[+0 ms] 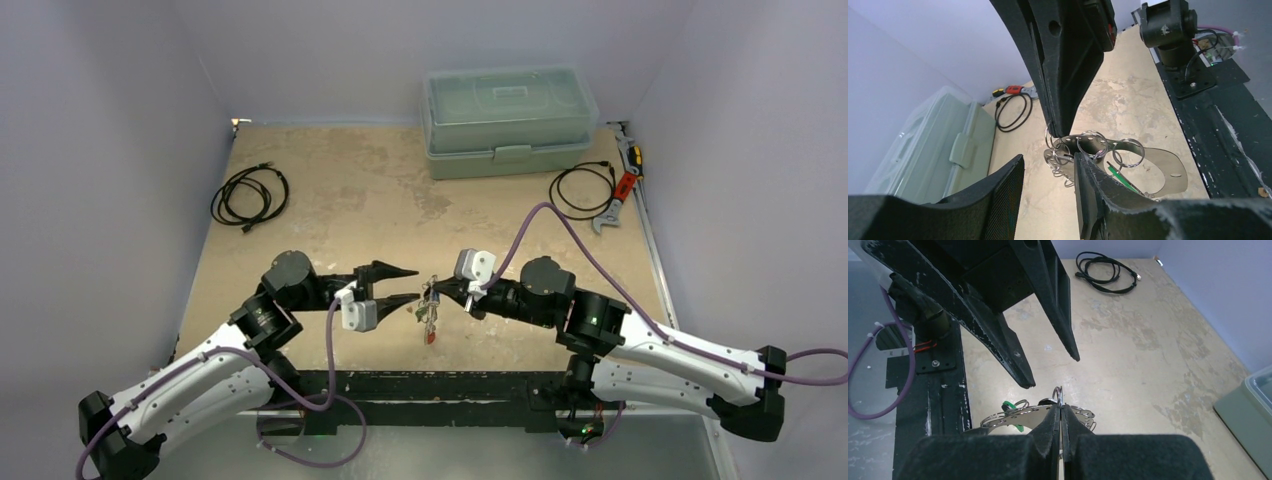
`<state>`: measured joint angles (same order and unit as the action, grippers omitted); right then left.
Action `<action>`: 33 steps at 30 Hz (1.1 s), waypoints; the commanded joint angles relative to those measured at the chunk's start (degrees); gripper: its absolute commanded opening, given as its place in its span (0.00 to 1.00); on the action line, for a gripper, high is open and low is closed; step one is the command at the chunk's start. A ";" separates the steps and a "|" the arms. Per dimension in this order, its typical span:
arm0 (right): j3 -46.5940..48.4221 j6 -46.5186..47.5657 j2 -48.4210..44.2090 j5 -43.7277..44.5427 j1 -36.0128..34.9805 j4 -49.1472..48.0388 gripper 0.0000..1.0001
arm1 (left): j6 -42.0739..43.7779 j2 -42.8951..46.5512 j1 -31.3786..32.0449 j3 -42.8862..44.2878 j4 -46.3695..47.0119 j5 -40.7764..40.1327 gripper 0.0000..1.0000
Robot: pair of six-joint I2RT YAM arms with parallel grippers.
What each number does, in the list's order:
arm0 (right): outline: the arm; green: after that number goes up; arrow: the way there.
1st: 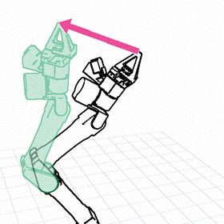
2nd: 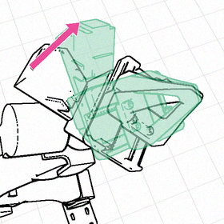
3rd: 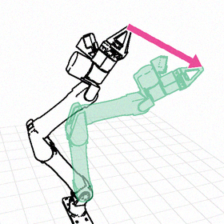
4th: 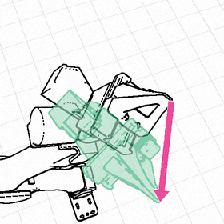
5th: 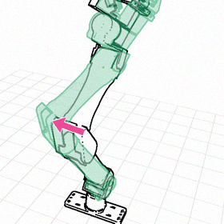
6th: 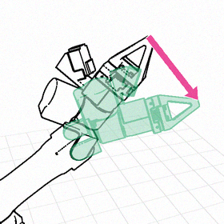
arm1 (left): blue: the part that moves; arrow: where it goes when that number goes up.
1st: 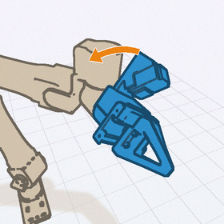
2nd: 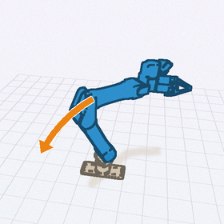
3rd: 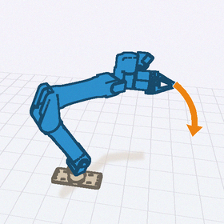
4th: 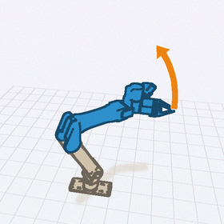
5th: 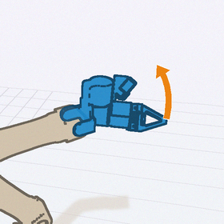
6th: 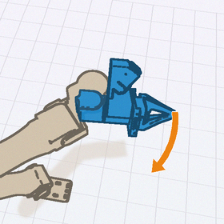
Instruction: Put the keys on the keyring
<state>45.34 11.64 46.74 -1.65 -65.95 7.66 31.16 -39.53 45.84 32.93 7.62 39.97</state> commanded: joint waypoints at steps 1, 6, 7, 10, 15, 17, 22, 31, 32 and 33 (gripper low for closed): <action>3.59 0.23 -1.61 -1.66 -0.23 -4.93 0.00 | -0.29 -1.21 -0.30 2.21 1.27 4.31 0.40; 3.96 0.47 -1.48 -2.68 -0.23 -4.72 0.00 | -2.56 -2.74 -0.26 1.82 3.90 4.91 0.40; 3.96 0.49 -1.48 -2.86 -0.23 -4.70 0.00 | -3.04 -3.00 -0.28 1.84 4.35 5.02 0.40; 3.90 0.74 -1.50 -3.27 -0.23 -4.59 0.00 | -3.68 -3.53 -0.23 1.70 5.12 5.27 0.40; 3.63 1.26 -1.22 -3.23 -0.23 -3.93 0.00 | -3.69 -3.54 -0.31 1.78 5.23 5.56 0.35; 3.53 1.37 -1.21 -3.25 -0.23 -3.81 0.00 | -3.46 -3.54 -0.34 1.93 4.94 5.41 0.32; 3.44 1.46 -1.39 -3.77 -0.23 -3.79 0.00 | -2.85 -3.56 -0.54 2.25 3.99 4.88 0.26; 3.52 1.46 -1.30 -4.78 -0.23 -3.55 0.00 | -3.25 -3.44 -1.01 2.19 4.73 4.24 0.25; 3.52 1.39 -1.30 -4.84 -0.23 -3.61 0.00 | -3.37 -3.45 -1.06 2.20 4.81 4.18 0.27; 3.52 1.37 -1.30 -4.96 -0.23 -3.62 0.00 | -3.50 -3.58 -1.10 2.15 4.86 4.17 0.28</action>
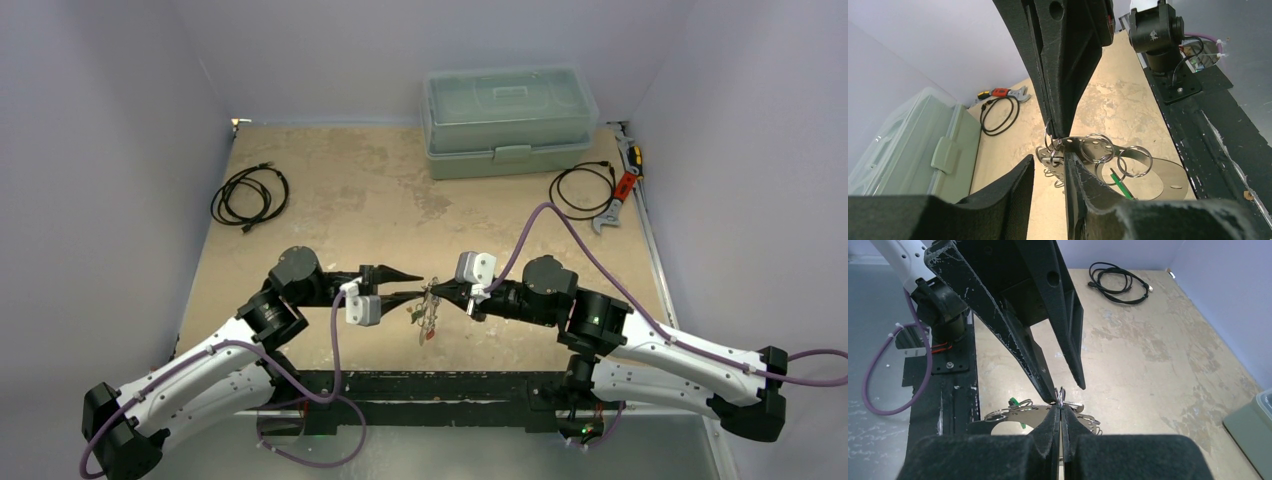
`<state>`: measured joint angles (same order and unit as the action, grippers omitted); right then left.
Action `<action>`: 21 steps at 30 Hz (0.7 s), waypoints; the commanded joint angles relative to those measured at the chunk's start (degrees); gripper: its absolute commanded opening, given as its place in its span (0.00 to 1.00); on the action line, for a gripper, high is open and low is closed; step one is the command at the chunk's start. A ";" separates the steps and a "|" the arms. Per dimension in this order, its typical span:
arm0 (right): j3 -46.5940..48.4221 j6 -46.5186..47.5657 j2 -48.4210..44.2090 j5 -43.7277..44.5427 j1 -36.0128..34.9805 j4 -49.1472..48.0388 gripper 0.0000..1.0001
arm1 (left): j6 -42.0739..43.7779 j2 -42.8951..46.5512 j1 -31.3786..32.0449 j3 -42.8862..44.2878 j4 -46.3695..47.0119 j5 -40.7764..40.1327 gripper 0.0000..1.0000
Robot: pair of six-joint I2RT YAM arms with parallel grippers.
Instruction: Put the keys on the keyring
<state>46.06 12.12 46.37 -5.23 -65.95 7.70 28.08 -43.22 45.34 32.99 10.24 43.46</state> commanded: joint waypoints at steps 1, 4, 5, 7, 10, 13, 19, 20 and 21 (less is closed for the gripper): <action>2.86 0.89 -0.85 -1.51 -0.23 -3.71 0.00 | -0.58 0.03 -0.61 2.00 2.44 0.81 0.29; 2.96 0.84 -0.70 -1.85 -0.23 -3.73 0.00 | -1.91 -0.17 -0.68 1.53 3.88 0.92 0.29; 3.02 0.87 -0.63 -1.95 -0.23 -3.75 0.00 | -2.21 -0.26 -0.74 1.40 4.25 1.05 0.29; 3.11 0.96 -0.43 -2.06 -0.23 -3.74 0.00 | -2.72 -0.45 -0.78 1.43 4.72 1.49 0.29; 3.20 1.04 -0.08 -2.23 -0.23 -3.94 0.00 | -3.62 -0.55 -0.91 1.17 5.80 1.91 0.27; 3.07 0.98 0.11 -2.32 -0.23 -4.34 0.00 | -3.90 -0.71 -0.99 1.13 6.28 2.85 0.26; 3.06 0.98 0.12 -2.26 -0.23 -4.94 0.00 | -3.99 -1.29 -1.09 1.15 5.69 4.02 0.27; 3.03 0.91 0.12 -2.24 -0.23 -5.04 0.00 | -3.99 -1.38 -1.13 1.19 5.61 4.22 0.28; 3.02 0.96 0.12 -2.24 -0.23 -5.13 0.00 | -4.04 -1.49 -1.13 1.33 5.42 4.38 0.28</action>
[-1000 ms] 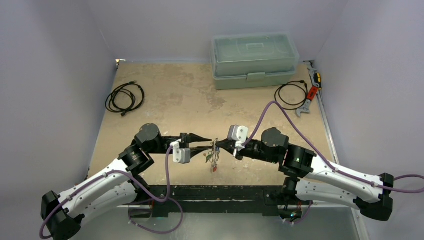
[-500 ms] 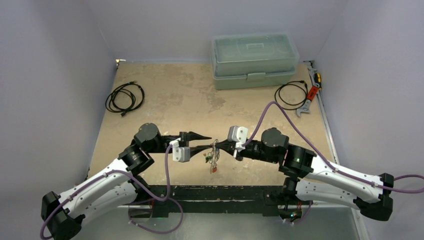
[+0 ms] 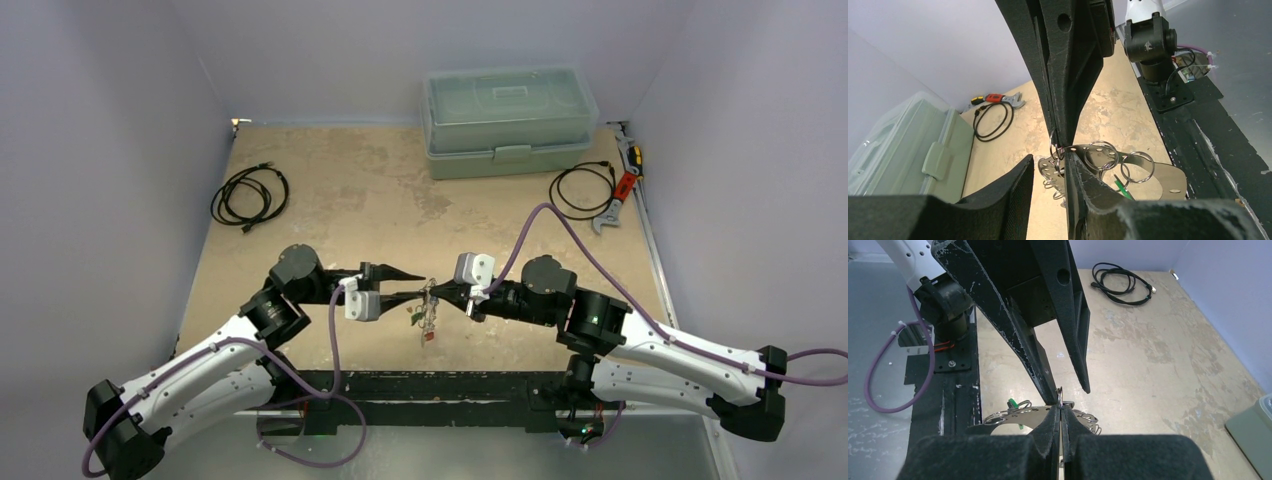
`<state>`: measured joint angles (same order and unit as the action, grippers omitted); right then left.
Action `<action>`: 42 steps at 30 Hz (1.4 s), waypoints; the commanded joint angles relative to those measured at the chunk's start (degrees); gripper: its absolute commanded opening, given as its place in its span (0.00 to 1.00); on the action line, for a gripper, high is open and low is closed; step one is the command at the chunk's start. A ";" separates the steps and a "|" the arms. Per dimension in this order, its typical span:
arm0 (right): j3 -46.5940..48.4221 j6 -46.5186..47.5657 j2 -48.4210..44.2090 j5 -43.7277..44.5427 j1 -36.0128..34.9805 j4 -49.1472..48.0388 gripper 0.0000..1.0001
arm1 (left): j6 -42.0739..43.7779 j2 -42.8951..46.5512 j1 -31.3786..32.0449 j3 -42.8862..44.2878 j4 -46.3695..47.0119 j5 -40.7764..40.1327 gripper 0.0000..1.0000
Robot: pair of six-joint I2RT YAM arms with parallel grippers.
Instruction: Put the keys on the keyring
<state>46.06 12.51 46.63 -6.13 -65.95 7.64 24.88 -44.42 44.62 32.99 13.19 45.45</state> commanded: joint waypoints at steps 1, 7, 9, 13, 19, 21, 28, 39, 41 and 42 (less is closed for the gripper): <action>3.06 0.56 -0.18 -1.34 -0.23 -5.13 0.00 | -0.88 -0.45 -0.41 1.31 2.23 2.63 0.28; 3.11 0.67 -0.24 -1.68 -0.23 -5.49 0.00 | -1.34 -1.81 -0.41 1.87 1.44 4.69 0.28; 3.08 0.67 -0.16 -1.86 -0.23 -5.59 0.00 | -1.58 -2.25 -0.46 2.03 1.28 5.17 0.28; 2.64 0.76 -0.07 -2.27 -0.23 -6.31 0.00 | -1.94 -3.21 -0.50 2.48 1.05 6.40 0.25; 2.54 0.91 0.80 -2.78 -0.23 -6.74 0.00 | -2.03 -3.75 -0.66 2.78 1.07 7.19 0.17; 2.54 0.93 1.07 -2.91 -0.23 -6.76 0.00 | -2.03 -3.74 -0.70 2.78 1.07 7.19 0.13; 2.13 1.02 0.71 -2.75 -0.23 -6.80 0.00 | -1.42 -3.83 -0.92 3.02 0.55 6.07 0.00; 2.20 1.00 0.63 -1.97 -0.23 -4.48 0.10 | 5.07 -4.20 -0.99 6.27 -7.32 6.45 0.00; 2.80 1.17 0.80 -1.74 -0.23 -3.19 0.13 | 6.23 -4.39 -1.10 7.08 -8.92 6.18 0.00; 3.14 1.27 0.95 -1.65 -0.23 -2.45 0.15 | 6.69 -4.44 -1.07 7.35 -9.54 6.14 0.00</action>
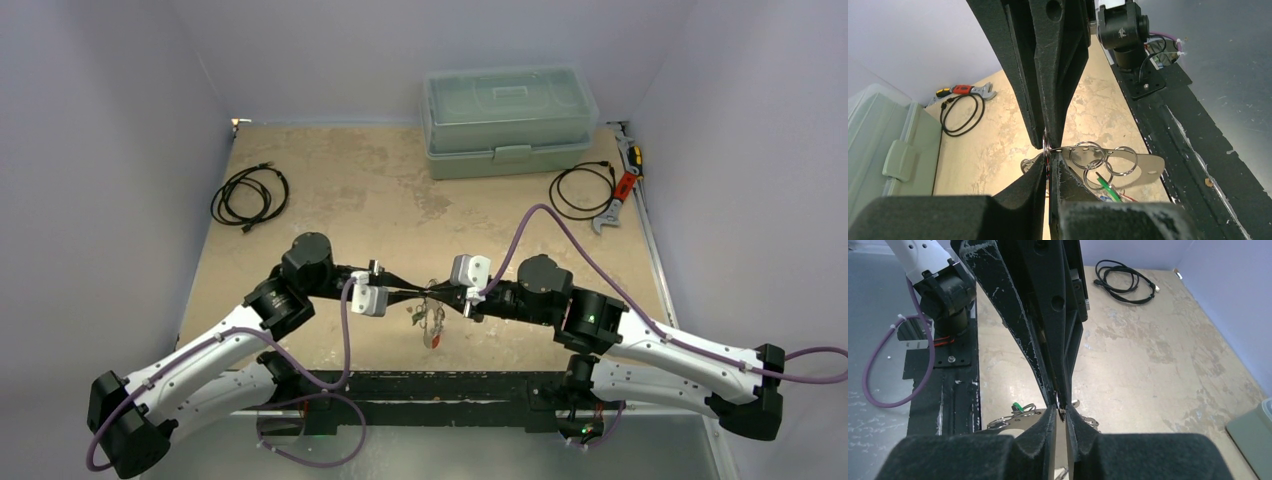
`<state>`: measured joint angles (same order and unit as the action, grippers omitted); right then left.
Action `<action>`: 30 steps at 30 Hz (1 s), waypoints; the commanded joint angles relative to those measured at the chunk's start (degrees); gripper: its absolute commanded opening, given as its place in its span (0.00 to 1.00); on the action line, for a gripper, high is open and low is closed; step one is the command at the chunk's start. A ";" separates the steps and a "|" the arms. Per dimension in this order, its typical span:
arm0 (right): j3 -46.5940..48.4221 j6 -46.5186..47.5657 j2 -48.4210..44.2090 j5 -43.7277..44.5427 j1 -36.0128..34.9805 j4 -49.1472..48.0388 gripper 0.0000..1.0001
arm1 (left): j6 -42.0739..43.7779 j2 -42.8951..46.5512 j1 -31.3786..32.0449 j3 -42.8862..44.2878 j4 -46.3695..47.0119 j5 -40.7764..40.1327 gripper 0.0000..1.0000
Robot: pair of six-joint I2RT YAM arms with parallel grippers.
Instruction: Put the keys on the keyring
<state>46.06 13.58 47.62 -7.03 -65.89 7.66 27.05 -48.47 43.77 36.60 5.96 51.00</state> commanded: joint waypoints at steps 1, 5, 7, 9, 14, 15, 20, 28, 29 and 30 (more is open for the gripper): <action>3.54 0.28 0.12 -0.65 -0.29 -1.66 0.17 | 5.00 -0.52 -0.26 4.02 -2.99 0.59 0.00; 5.06 0.68 1.08 -0.02 -0.29 1.26 0.21 | 5.98 -1.12 -0.26 5.15 -4.85 0.54 0.00; 5.83 0.80 1.60 0.00 -0.29 2.35 0.22 | 6.00 -1.50 -0.25 5.52 -5.22 0.50 0.00; 6.72 0.91 2.20 -0.13 -0.29 3.42 0.22 | 6.08 -1.86 -0.29 5.82 -5.79 0.50 0.00; 8.63 1.47 3.88 -0.44 -0.29 6.07 0.23 | 5.92 -1.95 -0.32 5.95 -5.87 0.26 0.00; 8.95 1.53 4.23 -0.49 -0.29 6.69 0.24 | 5.91 -1.97 -0.35 5.98 -5.85 0.19 0.00; 10.45 1.86 5.12 -1.40 -0.29 9.23 0.26 | 5.65 -2.07 -0.29 6.03 -5.87 -0.83 0.00; 13.01 2.04 6.25 -1.67 -0.29 14.17 0.28 | 5.47 -2.29 -0.34 6.20 -8.00 -1.81 0.00; 13.22 2.18 6.67 -1.55 -0.29 14.26 0.28 | 5.41 -2.37 -0.28 6.26 -8.03 -1.93 0.00; 13.52 2.25 7.13 -1.46 -0.29 14.38 0.27 | 5.34 -2.57 -0.30 6.35 -8.02 -1.96 0.00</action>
<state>56.40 14.72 53.43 -7.57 -65.95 20.25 31.27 -50.94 43.72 39.86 -3.33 48.86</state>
